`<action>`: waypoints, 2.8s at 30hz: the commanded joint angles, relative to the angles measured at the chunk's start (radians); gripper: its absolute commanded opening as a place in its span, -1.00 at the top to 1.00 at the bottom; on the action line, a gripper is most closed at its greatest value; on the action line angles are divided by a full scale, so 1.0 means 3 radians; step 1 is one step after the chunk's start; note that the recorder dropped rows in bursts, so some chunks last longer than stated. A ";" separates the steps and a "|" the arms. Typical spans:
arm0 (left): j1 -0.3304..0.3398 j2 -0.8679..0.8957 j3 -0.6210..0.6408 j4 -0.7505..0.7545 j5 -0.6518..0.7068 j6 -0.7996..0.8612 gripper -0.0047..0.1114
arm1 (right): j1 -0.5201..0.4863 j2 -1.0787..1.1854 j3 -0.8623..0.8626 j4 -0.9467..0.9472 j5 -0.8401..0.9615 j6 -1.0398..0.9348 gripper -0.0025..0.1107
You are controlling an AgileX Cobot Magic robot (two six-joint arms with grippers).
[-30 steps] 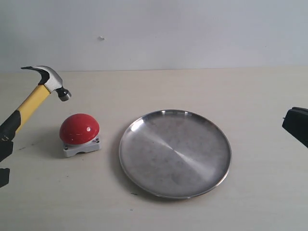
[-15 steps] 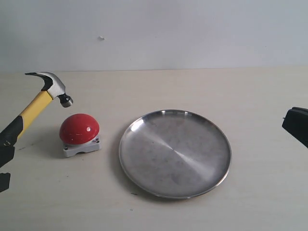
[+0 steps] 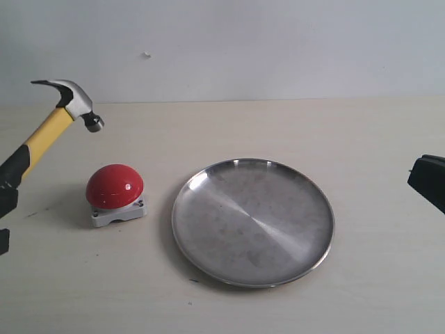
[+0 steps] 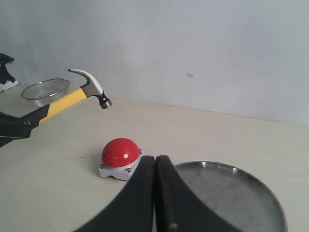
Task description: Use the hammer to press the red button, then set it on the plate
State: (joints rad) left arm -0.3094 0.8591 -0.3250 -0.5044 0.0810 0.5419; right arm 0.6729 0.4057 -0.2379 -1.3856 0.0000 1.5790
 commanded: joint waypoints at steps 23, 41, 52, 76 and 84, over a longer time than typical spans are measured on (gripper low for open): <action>0.0004 0.0117 -0.0169 -0.0042 -0.0369 -0.0010 0.92 | 0.0007 0.0005 0.0014 0.0003 0.0000 -0.0017 0.96; -0.0011 0.0899 -0.0205 -0.0033 -0.0232 -0.0172 0.92 | 0.0007 0.0005 0.0014 0.0079 -0.0018 -0.0021 0.96; -0.0011 -0.0223 -0.0217 -0.0033 -0.0329 -0.0264 0.92 | 0.0007 0.0005 0.0014 0.0079 -0.0025 -0.0020 0.96; -0.1043 -0.0137 -0.0217 0.0462 -0.1252 -0.1408 0.92 | 0.0007 0.0005 0.0014 0.0079 -0.0025 -0.0020 0.96; -0.1309 0.0501 -0.0217 0.1068 -0.1887 -0.2358 0.92 | 0.0007 0.0005 0.0014 0.0079 -0.0024 -0.0013 0.96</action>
State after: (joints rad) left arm -0.6920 0.9630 -0.3749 -0.2519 -0.3085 -0.0507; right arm 0.6729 0.4057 -0.2379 -1.3624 0.0000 1.5790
